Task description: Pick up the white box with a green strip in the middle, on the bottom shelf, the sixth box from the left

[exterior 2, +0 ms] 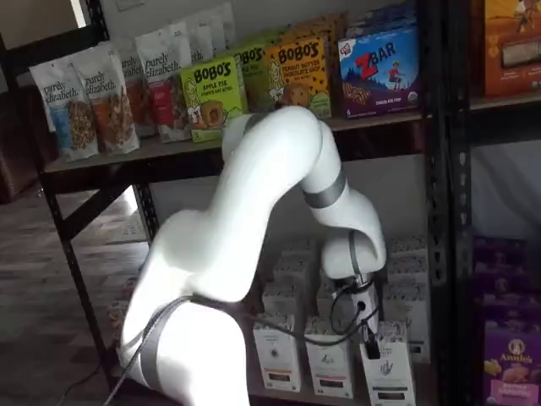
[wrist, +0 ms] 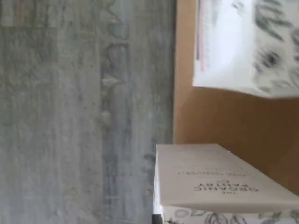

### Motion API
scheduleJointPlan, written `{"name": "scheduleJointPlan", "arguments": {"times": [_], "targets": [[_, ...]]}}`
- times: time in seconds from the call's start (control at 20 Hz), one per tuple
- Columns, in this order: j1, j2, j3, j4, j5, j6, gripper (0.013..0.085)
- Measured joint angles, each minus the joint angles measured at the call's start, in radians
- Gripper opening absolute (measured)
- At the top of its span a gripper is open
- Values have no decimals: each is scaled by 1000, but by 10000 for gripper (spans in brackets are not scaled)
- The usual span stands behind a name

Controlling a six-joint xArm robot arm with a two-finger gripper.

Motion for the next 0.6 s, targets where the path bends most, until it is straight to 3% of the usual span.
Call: {"name": "scheduleJointPlan", "arguments": {"times": [0.2,0.4,0.6], "targets": [[15,-104,161,-85,-35,101,490],[37,-236,339,-61,-73,105,490],[60,-375,504,-87,-122,156,490]]}}
